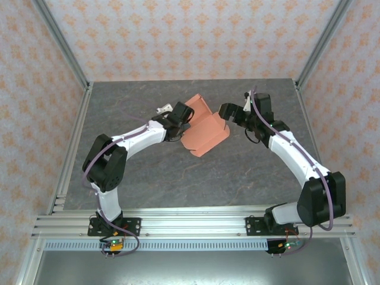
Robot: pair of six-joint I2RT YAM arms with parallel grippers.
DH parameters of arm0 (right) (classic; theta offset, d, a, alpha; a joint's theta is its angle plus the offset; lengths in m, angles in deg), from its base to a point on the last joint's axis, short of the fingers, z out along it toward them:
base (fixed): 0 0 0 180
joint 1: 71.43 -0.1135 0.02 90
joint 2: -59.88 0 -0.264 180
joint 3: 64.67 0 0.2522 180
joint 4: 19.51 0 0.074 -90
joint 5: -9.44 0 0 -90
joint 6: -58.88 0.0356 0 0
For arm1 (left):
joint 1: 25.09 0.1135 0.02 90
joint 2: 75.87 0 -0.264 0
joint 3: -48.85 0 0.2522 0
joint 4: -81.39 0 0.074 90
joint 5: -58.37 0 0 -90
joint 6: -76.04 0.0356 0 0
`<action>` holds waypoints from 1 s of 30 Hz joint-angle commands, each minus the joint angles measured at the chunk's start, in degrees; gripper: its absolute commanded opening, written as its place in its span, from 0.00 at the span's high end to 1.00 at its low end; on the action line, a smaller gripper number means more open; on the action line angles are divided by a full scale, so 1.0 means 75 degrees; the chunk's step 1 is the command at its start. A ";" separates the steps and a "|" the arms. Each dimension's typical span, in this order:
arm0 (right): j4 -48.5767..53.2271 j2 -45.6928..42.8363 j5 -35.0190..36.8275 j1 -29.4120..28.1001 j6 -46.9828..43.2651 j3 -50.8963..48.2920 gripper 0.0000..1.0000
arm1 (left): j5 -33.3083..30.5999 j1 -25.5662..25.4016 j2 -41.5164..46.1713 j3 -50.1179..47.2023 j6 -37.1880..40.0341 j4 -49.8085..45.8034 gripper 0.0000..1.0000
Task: Fold the paper box
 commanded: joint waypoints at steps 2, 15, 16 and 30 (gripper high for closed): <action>0.0321 0.0011 -0.0169 0.0014 -0.0169 0.0112 0.01 | 0.1682 0.0074 0.0136 -0.0264 -0.1777 -0.0014 1.00; 0.0317 -0.1190 -0.1025 -0.0235 0.2917 -0.0869 0.10 | 0.2332 0.0295 -0.0250 -0.0568 -0.3038 0.1197 1.00; 0.0402 -0.1179 -0.1118 -0.0342 0.2856 -0.0814 0.10 | 0.2332 0.0302 -0.0284 -0.0549 -0.3029 0.1195 1.00; 0.0255 -0.0135 -0.1249 -0.0803 0.2053 -0.0445 0.71 | 0.2424 0.0321 -0.0309 -0.0685 -0.3091 0.2009 1.00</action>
